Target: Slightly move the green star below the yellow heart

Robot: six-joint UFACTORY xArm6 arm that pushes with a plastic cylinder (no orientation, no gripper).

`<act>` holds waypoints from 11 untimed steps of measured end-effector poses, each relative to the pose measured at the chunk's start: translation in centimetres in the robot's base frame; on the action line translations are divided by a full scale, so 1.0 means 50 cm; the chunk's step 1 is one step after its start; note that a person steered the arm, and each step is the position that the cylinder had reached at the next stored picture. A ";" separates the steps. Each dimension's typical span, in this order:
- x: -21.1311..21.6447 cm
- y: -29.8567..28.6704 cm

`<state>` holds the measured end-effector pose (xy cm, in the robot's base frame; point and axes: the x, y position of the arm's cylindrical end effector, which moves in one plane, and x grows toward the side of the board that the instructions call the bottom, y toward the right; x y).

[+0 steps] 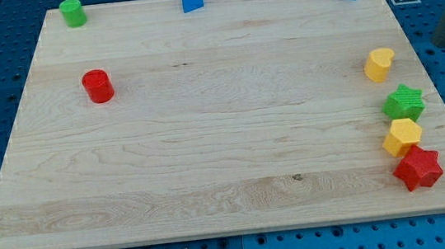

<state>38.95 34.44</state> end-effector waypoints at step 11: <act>0.008 -0.132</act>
